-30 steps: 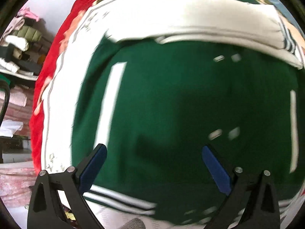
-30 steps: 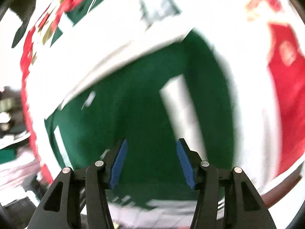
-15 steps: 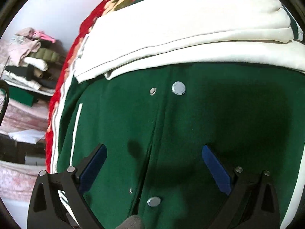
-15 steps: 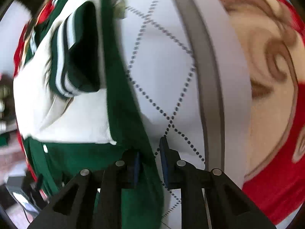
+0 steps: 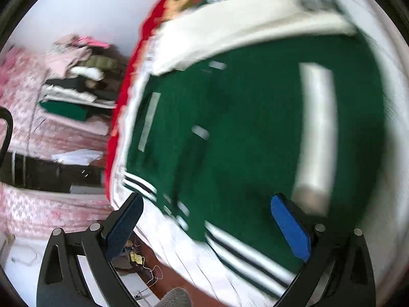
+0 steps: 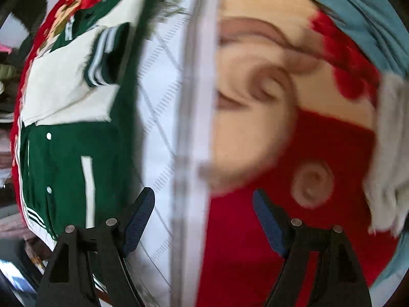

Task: Fold large clothes
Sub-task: 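Lift the hem and fold the jacket body toward the collar with both tools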

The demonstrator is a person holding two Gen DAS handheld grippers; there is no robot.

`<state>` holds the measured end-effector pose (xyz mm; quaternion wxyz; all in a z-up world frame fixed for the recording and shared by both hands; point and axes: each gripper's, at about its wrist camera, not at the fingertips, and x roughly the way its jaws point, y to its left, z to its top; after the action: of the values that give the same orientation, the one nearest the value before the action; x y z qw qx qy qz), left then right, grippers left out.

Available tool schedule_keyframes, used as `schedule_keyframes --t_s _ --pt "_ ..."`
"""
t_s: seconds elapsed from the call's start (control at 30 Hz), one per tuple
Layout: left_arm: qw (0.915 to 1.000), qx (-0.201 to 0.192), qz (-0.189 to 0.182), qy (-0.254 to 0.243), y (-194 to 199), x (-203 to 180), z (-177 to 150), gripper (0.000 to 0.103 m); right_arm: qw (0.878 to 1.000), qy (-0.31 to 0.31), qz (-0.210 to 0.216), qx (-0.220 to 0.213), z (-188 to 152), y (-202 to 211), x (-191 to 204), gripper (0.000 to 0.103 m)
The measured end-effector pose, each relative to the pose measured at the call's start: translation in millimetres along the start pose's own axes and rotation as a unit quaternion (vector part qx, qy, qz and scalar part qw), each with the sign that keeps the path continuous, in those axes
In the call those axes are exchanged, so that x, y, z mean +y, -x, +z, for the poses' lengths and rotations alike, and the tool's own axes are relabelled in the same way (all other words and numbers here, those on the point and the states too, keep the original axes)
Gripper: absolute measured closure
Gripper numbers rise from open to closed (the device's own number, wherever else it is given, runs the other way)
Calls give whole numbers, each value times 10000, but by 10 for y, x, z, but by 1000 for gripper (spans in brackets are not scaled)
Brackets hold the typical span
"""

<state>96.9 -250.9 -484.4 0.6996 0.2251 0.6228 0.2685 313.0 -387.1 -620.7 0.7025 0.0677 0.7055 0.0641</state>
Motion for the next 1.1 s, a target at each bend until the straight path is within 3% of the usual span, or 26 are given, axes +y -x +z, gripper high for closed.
schedule_keyframes --t_s 0.1,0.13,0.23,0.3,0.43,0.5,0.6,0.67,0.73,0.8,0.9,1.07,1.1 --pt "9988 -31 -326 -377 186 -394 -178 0 9995 -298 -59 50 -107 76 -411 22" --pt "9982 -11 -350 -479 200 -547 -212 0 9993 -368 -97 50 -140 2 -234 22" --pt "9981 -5 41 -611 73 -828 -153 0 9983 -527 -245 84 -165 -65 -352 22" --pt "9970 -14 513 -578 -112 -944 -77 0 9976 -610 -286 144 -161 -126 -421 22" --pt "9953 6 928 -272 -329 -931 105 0 9980 -591 -202 120 -49 -255 -399 22" --pt "9955 46 945 -78 -427 -834 205 0 9987 -503 -96 67 43 -309 -359 22" --pt "9968 104 776 146 -529 -663 311 1 9982 -453 397 -55 259 -412 -228 22" --pt "9978 107 578 309 -587 -478 359 10 9942 -481 938 -189 427 -450 -138 22" --pt "9983 66 275 505 -518 -341 363 57 9870 -445 1491 -399 599 -440 -48 22" --pt "9981 -34 104 602 -404 -259 376 79 9717 -326 2259 -603 818 -478 116 22" --pt "9970 -184 -84 741 -271 -98 439 87 9537 -210 2912 -716 1005 -504 266 9" --pt "9960 -158 -412 775 -236 79 515 88 9290 -574 3625 -468 1247 -824 519 9" --pt "9957 -170 -485 769 -221 96 518 88 9225 -754 3770 -335 1305 -925 546 13"
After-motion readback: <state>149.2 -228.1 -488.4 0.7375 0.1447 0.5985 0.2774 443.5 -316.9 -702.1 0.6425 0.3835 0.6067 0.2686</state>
